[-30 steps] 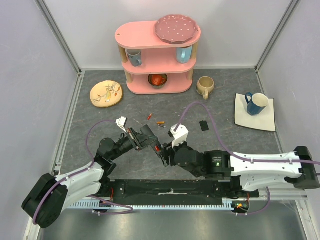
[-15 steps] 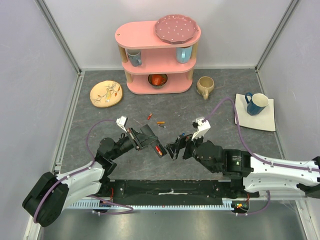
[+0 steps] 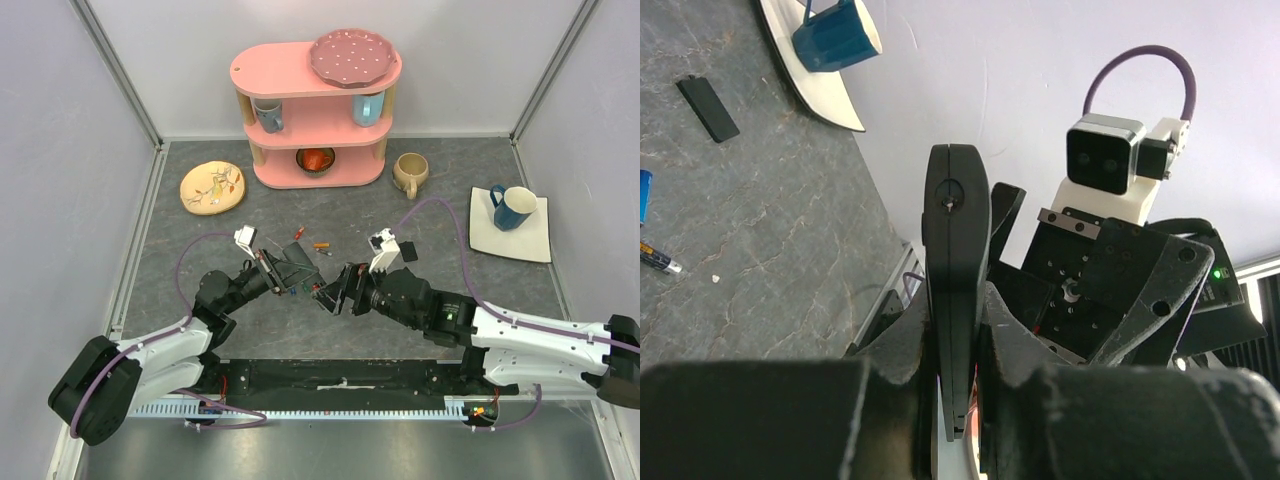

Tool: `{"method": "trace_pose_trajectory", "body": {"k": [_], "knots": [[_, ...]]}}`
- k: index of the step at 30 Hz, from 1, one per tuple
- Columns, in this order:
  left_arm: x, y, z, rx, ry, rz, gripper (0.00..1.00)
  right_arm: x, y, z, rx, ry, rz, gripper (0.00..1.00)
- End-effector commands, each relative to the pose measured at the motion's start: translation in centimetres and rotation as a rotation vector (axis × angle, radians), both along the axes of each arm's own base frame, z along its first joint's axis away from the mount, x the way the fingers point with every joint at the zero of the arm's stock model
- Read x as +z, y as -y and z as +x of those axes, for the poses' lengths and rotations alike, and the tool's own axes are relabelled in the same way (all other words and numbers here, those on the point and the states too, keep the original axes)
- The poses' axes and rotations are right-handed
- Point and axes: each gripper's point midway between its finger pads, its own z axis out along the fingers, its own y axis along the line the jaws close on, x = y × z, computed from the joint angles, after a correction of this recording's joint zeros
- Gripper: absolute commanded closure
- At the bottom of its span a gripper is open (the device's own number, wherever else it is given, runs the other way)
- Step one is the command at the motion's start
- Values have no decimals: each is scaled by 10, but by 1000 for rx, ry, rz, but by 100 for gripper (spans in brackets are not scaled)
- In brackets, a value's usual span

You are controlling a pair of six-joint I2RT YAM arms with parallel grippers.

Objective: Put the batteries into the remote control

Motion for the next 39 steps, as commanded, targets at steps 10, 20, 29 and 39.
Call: {"method": "trace_pose_trajectory", "body": {"k": [10, 20, 29, 39], "knots": [[30, 2, -6, -33, 106, -56, 98, 1, -4, 11, -47, -52, 146, 3], [27, 2, -8, -37, 103, -54, 98, 4, -6, 15, -62, -55, 199, 2], [30, 2, -9, -39, 112, -61, 98, -2, -5, 20, -80, -78, 204, 2], [37, 2, -10, -38, 122, -74, 98, -14, -6, 20, -75, -103, 181, 4]]}}
